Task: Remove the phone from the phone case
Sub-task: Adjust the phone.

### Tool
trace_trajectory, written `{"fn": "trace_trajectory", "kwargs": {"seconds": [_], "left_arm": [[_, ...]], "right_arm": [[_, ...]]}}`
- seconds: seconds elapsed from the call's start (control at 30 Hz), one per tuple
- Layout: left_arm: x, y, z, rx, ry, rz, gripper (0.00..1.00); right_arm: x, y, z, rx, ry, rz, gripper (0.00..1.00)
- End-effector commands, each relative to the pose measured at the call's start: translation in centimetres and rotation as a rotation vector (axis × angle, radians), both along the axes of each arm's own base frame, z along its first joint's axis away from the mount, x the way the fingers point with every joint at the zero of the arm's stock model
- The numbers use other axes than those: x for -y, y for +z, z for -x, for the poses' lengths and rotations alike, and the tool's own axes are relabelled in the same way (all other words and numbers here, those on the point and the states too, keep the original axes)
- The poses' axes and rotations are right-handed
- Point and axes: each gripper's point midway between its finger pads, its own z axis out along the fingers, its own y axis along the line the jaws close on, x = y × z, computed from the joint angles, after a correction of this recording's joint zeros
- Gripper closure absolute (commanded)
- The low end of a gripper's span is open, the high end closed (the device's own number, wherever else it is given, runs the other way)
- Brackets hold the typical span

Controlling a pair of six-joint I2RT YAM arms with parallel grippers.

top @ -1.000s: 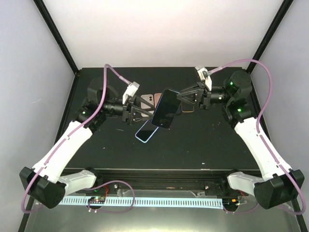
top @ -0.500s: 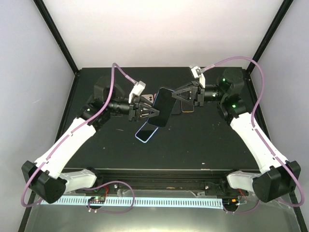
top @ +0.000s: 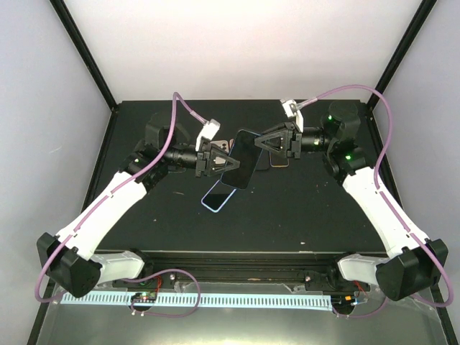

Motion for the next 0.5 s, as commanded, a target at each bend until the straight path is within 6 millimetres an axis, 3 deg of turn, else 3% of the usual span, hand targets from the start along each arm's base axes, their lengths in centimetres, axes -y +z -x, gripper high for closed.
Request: {"fn": "trace_trajectory", "kwargs": {"seconds": [0.0,0.47], "left_arm": [[-0.07,2.59,-0.34,0.071,0.015,0.042,0.98],[-0.03,2.53,-0.70,0.081,0.030,0.036,0.98]], "right_arm": [[-0.03,-0.32,0.12,0.011,-0.010,0.015,0.71],[-0.80,-0.81,0.46,-0.001,0.010,0.031,0.77]]}}
